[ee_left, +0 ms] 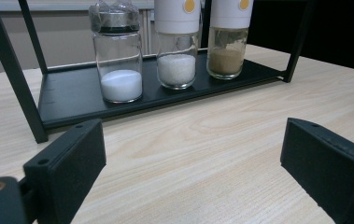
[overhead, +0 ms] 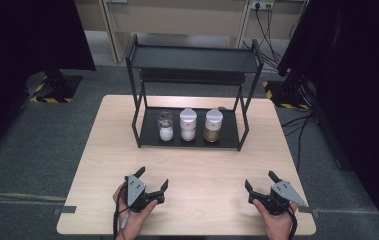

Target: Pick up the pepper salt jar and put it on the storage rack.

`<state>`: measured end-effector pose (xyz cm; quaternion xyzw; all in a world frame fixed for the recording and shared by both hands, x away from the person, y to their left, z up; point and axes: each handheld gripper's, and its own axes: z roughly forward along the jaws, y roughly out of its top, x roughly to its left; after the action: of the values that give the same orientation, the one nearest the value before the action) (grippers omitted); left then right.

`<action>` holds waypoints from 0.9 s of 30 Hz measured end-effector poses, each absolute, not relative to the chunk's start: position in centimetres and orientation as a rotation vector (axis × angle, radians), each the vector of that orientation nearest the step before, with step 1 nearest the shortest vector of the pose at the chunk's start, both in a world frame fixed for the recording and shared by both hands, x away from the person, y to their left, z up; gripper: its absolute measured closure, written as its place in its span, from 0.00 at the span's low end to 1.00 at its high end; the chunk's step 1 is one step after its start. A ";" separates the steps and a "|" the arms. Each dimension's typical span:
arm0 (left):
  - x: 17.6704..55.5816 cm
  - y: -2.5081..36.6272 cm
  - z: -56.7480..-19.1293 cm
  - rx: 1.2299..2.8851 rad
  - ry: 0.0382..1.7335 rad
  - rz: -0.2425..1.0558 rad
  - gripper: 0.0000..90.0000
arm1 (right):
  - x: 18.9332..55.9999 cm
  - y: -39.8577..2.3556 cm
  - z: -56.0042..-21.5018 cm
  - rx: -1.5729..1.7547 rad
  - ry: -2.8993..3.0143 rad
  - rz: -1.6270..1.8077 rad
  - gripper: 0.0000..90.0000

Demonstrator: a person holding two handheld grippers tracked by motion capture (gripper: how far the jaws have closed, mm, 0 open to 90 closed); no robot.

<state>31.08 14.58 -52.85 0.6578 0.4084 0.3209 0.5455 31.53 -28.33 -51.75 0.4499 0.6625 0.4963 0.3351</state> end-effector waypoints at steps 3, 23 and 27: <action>31.1 14.6 -52.8 1.560 0.969 0.761 0.07 | 31.6 -28.4 -51.8 1.176 1.725 1.295 0.05; 31.1 14.6 -52.8 1.562 0.970 0.759 0.07 | 31.7 -28.6 -52.2 1.179 1.720 1.290 0.05; 31.1 14.6 -52.8 1.562 0.969 0.758 0.07 | 31.6 -28.6 -52.2 1.171 1.716 1.290 0.05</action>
<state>31.12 14.60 -52.84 0.6586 0.4086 0.3197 0.5450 31.60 -28.56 -52.17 0.4502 0.6597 0.4959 0.3408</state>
